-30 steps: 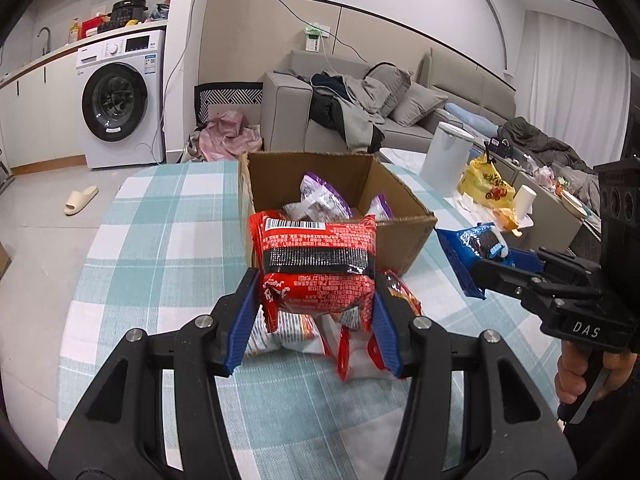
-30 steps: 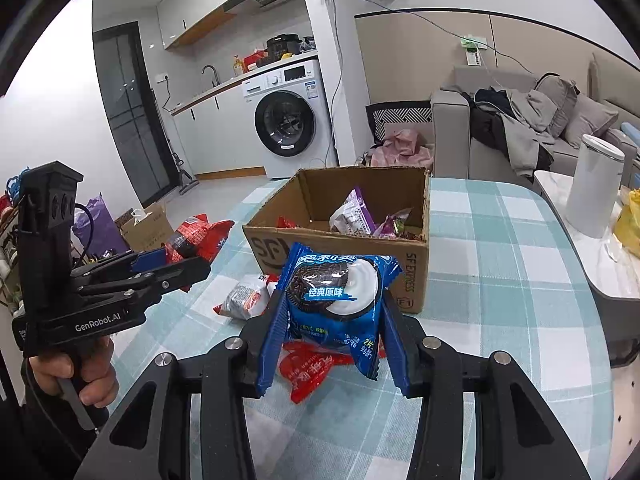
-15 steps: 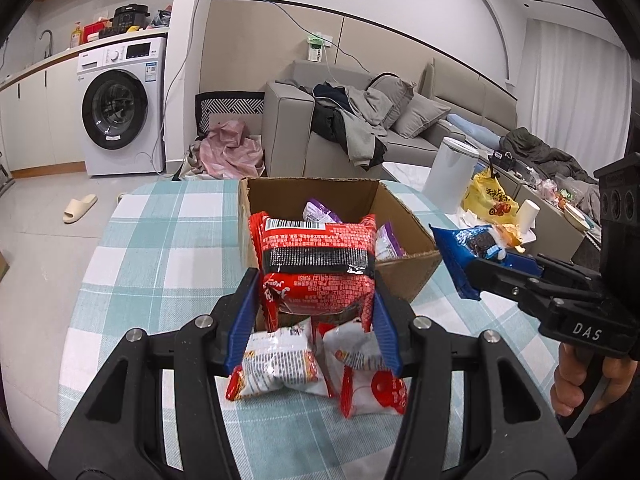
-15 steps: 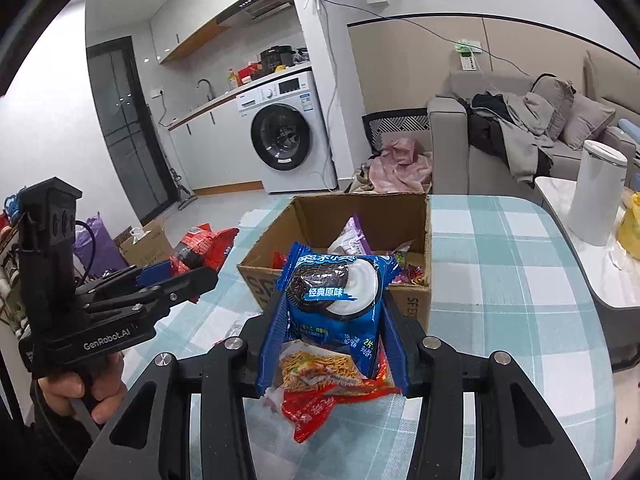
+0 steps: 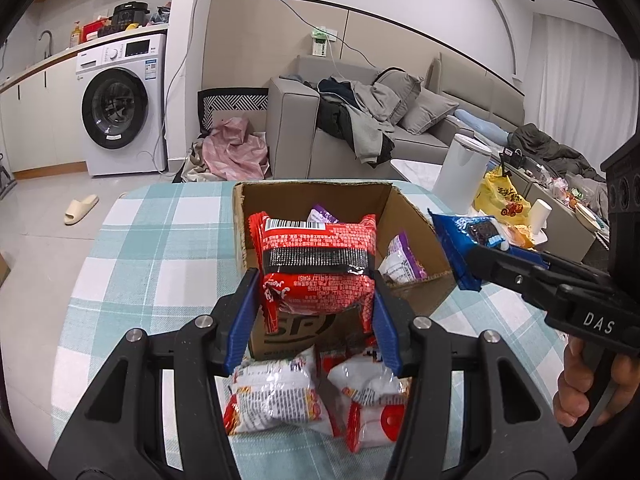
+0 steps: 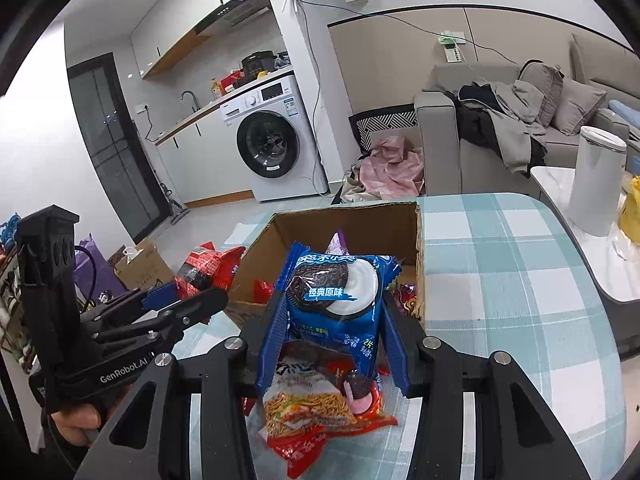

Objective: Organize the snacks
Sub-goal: 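Lift the red wafer bag and blue Oreo pack and carry both over the box, then open the left tool while the right tool opens, dropping both snacks into the box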

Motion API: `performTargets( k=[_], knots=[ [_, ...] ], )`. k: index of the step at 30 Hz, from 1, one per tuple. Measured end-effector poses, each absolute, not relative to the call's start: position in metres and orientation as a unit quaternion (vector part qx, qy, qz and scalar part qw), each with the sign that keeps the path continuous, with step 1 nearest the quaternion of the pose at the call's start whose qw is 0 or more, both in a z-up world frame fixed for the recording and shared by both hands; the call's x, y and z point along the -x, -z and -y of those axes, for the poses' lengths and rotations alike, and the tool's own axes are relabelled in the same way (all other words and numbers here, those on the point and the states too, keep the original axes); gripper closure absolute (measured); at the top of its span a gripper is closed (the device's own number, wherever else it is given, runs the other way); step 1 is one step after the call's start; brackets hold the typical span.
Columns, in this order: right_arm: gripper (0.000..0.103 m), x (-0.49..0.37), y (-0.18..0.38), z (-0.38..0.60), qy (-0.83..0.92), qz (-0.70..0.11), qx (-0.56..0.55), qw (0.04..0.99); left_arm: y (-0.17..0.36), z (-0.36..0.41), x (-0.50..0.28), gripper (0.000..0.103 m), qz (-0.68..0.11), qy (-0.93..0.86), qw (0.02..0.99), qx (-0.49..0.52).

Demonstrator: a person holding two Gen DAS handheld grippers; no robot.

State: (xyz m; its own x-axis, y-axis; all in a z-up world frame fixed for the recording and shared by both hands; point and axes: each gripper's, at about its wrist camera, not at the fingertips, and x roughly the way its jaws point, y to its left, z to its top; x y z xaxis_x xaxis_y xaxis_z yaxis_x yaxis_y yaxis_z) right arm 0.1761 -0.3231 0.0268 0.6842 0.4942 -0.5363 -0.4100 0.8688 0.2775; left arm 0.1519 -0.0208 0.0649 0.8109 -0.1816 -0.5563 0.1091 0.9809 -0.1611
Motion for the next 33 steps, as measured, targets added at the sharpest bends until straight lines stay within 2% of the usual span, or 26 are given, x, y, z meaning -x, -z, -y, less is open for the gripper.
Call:
performTargets(
  k=[33],
  knots=[
    [0.056,-0.243,0.009,0.312,-0.233,-0.353,-0.084,0.902,-0.022,0.042,-0.233,0.053,-0.337,0.076,0.938,0.035]
  ],
)
